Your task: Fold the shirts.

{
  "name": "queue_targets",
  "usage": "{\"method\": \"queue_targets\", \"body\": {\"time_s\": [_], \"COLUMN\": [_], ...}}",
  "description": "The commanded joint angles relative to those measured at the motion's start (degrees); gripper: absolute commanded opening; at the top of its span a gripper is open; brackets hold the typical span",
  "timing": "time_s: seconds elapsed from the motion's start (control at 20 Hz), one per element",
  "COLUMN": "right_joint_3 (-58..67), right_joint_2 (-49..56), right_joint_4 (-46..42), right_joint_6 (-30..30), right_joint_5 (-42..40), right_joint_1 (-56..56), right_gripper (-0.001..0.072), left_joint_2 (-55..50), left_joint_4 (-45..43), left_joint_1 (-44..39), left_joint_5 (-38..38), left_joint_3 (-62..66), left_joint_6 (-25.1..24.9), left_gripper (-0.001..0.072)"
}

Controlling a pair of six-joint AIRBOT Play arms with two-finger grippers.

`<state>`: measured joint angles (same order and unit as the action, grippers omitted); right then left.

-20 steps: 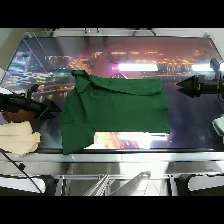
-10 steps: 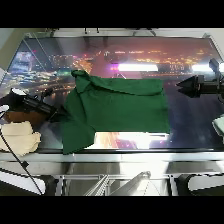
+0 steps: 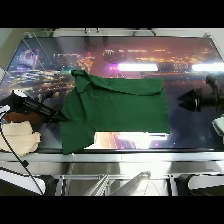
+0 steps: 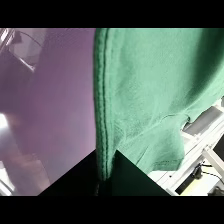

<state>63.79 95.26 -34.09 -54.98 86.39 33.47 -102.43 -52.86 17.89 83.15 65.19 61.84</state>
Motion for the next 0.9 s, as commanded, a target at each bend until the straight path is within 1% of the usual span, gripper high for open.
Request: {"method": "queue_targets", "body": {"time_s": [0.0, 0.05, 0.3, 0.6, 0.8, 0.85], "right_joint_3": [-7.26, -9.07, -16.74, -18.03, -18.03, -18.03], "right_joint_2": [0.0, 0.0, 0.02, 0.42, 0.42, 0.39], "right_joint_4": [-7.89, -9.88, -11.08, -10.49, -8.55, -8.39], "right_joint_6": [-1.25, -1.38, -0.55, -1.2, -0.28, -0.28], "right_joint_5": [-2.82, -3.89, -8.35, -10.43, -10.43, -10.34], "right_joint_1": [2.71, 2.8, 0.57, -7.87, -8.76, -8.74], "right_gripper": [0.0505, 0.0505, 0.0507, 0.0507, 0.0505, 0.0444], "left_joint_2": [0.0, 0.0, 0.0, 0.0, 0.0, 0.0], "left_joint_4": [0.52, 0.52, 0.55, 0.59, 0.57, 0.57], "left_joint_1": [0.13, 0.11, 0.11, 0.11, 0.11, 0.11], "left_joint_5": [0.94, 0.98, 0.96, 1.81, 2.75, 2.82], "left_joint_3": [0.07, 0.07, 0.07, 0.07, 0.07, 0.07], "left_joint_6": [-0.55, -0.52, -0.5, -0.52, -0.57, -0.57], "left_gripper": [0.0033, 0.0033, 0.0032, 0.0032, 0.0033, 0.0033]}}
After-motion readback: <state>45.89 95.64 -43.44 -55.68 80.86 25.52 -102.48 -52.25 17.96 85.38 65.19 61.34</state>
